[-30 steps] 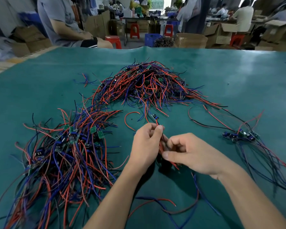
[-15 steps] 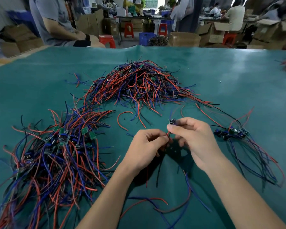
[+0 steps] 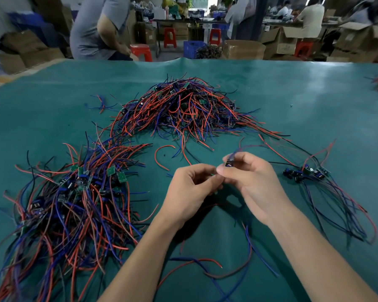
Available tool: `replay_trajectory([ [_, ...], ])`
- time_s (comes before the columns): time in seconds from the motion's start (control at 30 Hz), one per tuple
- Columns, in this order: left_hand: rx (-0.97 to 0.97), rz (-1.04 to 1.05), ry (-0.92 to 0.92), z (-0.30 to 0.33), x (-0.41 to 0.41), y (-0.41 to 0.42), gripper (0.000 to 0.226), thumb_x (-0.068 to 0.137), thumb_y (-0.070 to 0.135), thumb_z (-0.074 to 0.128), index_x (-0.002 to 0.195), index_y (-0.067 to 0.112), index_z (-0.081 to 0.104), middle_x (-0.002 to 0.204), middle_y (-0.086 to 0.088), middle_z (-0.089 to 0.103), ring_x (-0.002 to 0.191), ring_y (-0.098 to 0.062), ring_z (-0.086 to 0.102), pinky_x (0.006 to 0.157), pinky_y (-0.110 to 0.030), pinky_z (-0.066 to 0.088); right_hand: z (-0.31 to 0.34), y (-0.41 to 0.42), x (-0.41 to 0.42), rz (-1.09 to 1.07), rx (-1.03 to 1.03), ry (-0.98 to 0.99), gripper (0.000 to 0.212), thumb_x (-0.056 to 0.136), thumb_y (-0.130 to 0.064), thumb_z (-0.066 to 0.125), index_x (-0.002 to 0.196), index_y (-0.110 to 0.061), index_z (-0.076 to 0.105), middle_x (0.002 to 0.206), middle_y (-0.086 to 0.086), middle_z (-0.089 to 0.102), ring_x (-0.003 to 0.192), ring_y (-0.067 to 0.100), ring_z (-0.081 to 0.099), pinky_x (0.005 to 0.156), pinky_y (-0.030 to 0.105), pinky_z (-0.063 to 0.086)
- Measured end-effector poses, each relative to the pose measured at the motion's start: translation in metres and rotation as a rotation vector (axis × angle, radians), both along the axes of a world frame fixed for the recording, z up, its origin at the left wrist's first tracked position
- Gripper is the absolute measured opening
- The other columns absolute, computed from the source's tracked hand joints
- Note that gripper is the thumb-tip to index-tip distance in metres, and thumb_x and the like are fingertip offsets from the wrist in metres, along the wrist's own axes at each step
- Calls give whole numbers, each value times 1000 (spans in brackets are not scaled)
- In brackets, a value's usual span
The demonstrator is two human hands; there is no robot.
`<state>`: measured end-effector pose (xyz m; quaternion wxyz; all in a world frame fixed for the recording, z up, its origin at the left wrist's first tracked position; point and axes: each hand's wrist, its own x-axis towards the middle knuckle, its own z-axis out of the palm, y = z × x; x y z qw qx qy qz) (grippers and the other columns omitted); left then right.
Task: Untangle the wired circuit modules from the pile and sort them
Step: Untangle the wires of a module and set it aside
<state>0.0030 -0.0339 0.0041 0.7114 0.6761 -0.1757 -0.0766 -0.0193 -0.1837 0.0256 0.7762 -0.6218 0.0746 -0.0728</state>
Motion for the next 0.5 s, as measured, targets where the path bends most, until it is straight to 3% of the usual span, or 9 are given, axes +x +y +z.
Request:
replay_trajectory([
  [0.13,27,41,-11,-1,2,-1,17,93,8,67,82,17,76,66,0,68,60,-12,52,58,-20,44,4,-1,1,35,40,21,3,88,-3,71,89,-5,73,83,3,71,60,11,58,53,21,47],
  [0.33,126,9,-41,-3,2,-2,15,97,13,62,91,13,75,55,14,53,52,-3,42,53,-16,35,3,-8,2,-22,-65,15,15,91,-8,72,79,-10,82,101,9,78,67,13,55,57,26,40],
  [0.5,107,-15,-60,0,1,1,26,88,37,67,86,13,75,74,-17,66,70,-15,50,69,-34,39,0,-13,3,-11,-128,12,5,82,-12,80,79,-9,82,86,7,76,69,14,61,53,24,41],
])
